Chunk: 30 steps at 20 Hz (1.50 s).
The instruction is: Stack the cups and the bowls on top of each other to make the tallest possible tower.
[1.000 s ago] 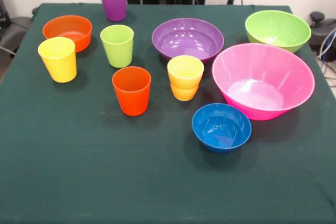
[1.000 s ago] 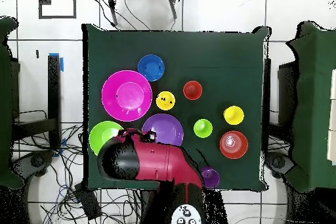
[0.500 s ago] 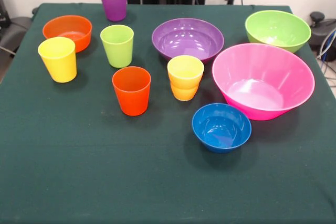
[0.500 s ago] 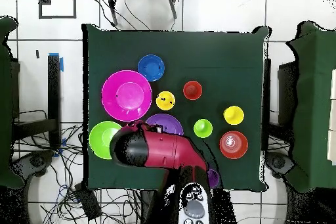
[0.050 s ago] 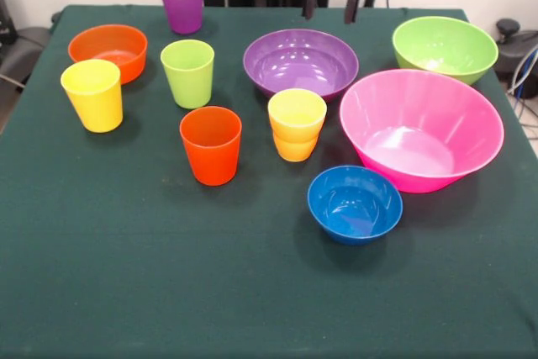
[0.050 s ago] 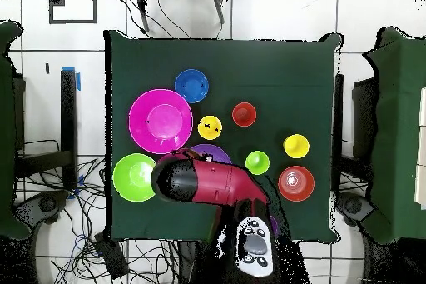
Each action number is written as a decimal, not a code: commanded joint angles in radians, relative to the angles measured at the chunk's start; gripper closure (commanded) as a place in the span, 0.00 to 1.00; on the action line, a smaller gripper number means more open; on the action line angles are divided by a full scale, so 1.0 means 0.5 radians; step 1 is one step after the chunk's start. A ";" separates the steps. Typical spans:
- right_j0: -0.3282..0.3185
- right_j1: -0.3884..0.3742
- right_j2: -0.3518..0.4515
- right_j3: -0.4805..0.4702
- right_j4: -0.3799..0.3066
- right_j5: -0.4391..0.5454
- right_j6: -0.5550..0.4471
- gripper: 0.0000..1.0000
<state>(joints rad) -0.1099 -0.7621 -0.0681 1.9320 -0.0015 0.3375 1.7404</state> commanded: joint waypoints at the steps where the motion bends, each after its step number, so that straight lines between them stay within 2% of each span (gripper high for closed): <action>1: 0.030 0.122 0.111 -0.075 0.052 -0.104 0.345 0.00; 7: 0.075 0.164 0.138 -0.059 0.113 -0.142 0.399 0.00; 13: 0.151 0.119 0.115 -0.025 0.181 -0.095 0.445 0.00; 18: 0.173 0.152 0.137 0.027 0.215 -0.193 0.475 0.00; 24: 0.243 0.111 0.128 0.083 0.253 -0.179 0.562 0.00; 30: 0.200 0.232 0.216 0.141 0.248 -0.310 0.641 0.00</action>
<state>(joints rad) -0.0088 -0.7135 -0.0550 1.9344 0.0961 0.2779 1.8816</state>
